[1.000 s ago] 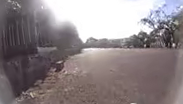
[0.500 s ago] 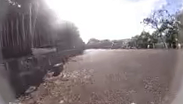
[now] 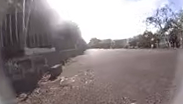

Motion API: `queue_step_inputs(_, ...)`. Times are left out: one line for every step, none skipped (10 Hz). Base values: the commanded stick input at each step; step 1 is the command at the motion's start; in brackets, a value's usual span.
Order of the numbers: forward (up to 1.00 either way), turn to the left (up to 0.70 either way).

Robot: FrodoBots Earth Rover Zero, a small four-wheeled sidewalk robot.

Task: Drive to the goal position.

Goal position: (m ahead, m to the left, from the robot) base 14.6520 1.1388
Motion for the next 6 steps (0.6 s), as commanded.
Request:
queue_step_inputs(0.70, -0.09)
queue_step_inputs(0.70, -0.14)
queue_step_inputs(0.70, -0.19)
queue_step_inputs(0.70, -0.35)
queue_step_inputs(0.70, -0.35)
queue_step_inputs(0.70, -0.35)
